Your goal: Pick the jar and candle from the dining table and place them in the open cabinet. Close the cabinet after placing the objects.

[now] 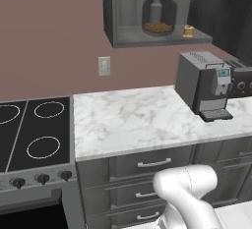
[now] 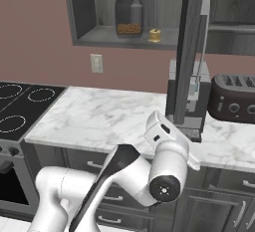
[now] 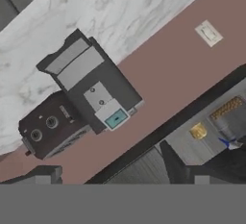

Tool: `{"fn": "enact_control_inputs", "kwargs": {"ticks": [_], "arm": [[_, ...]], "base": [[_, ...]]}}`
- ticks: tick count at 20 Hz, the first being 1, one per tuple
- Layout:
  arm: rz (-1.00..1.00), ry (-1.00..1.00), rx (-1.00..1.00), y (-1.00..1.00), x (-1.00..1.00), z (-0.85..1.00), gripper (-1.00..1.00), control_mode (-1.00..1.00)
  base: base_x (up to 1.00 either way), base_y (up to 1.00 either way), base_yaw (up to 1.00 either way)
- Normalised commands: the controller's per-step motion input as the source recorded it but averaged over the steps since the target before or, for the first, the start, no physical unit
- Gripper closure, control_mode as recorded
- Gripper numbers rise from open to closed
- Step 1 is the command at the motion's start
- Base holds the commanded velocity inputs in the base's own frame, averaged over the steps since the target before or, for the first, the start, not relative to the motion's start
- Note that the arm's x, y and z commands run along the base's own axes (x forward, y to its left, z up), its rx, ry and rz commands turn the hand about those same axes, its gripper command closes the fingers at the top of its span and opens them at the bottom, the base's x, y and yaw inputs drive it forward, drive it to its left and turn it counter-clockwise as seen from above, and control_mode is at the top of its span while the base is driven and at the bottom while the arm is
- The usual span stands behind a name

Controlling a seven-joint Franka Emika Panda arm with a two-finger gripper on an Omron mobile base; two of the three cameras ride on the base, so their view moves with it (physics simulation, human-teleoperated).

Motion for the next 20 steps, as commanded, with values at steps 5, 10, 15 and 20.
{"fn": "enact_control_inputs", "kwargs": {"ticks": [5,10,15,20], "arm": [[0.02,0.0,0.0,-0.06,0.03,-0.23,-1.0,-1.0],[0.06,-0.05,0.06,-0.27,0.03,-0.46,-1.0,-1.0],[0.05,-0.02,0.11,-0.41,0.08,-0.09,-1.0,-1.0],[0.03,-0.02,0.06,-0.37,0.08,0.15,-1.0,-1.0]], "base": [[0.0,0.0,0.0],[0.0,0.0,0.0],[0.0,0.0,0.0],[0.0,0.0,0.0]]}}
